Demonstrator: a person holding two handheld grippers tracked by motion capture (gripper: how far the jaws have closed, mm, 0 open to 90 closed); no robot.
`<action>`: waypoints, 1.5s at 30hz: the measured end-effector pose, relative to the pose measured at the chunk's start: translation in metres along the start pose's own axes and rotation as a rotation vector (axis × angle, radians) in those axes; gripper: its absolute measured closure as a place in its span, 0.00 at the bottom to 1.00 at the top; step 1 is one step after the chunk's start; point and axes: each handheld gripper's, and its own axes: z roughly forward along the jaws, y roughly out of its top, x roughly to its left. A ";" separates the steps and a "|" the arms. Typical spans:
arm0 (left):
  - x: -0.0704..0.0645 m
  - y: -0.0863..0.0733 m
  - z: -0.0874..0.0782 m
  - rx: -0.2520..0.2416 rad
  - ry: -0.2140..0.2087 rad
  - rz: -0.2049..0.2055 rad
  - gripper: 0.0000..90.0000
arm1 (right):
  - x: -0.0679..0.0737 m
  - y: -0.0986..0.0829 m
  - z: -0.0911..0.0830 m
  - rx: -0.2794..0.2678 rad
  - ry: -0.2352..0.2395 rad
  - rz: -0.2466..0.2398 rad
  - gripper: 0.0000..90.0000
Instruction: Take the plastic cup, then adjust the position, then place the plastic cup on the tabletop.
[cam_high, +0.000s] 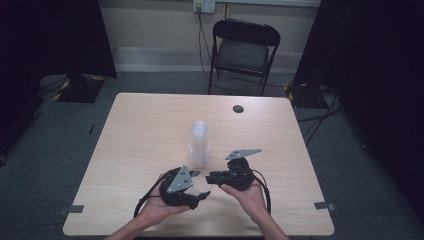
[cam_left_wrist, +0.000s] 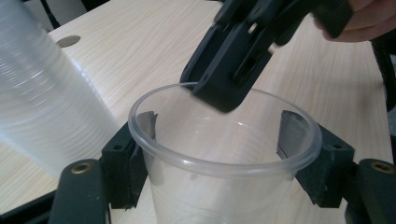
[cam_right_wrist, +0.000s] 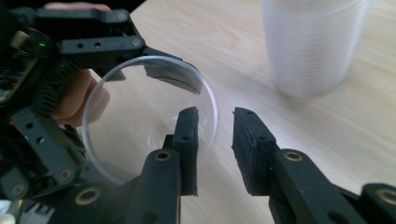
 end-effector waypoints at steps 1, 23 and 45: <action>0.002 0.000 -0.001 0.004 0.007 0.004 0.32 | 0.000 0.000 -0.002 -0.014 -0.003 -0.001 0.77; 0.028 -0.005 -0.022 -0.045 0.080 -0.098 0.31 | -0.011 0.000 -0.029 -0.150 -0.053 -0.010 0.73; 0.054 -0.003 -0.041 -0.075 0.146 -0.224 0.32 | -0.020 -0.003 -0.037 -0.171 -0.126 -0.034 0.67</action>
